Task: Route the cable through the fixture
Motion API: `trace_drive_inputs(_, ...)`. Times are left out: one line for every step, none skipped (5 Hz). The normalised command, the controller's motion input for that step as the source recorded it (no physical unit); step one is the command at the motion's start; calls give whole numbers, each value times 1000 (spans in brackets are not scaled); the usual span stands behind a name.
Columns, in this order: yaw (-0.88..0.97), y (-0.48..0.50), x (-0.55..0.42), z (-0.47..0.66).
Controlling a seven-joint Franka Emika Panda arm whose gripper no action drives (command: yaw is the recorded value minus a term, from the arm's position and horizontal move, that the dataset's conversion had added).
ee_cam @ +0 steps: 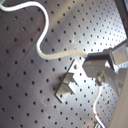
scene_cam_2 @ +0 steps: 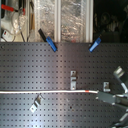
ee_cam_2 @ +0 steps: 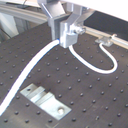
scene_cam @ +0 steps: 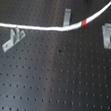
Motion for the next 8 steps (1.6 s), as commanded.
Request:
trace_drive_inputs(0,97,7,-2)
trace_drive_inputs(0,130,-239,113)
trace_drive_inputs(0,113,-504,154)
trace_drive_inputs(0,42,-215,1)
trace_drive_inputs(0,1,0,40)
trace_drive_inputs(23,-14,-290,361)
trace_drive_inputs(94,17,-201,91)
trace_drive_inputs(57,38,-336,191)
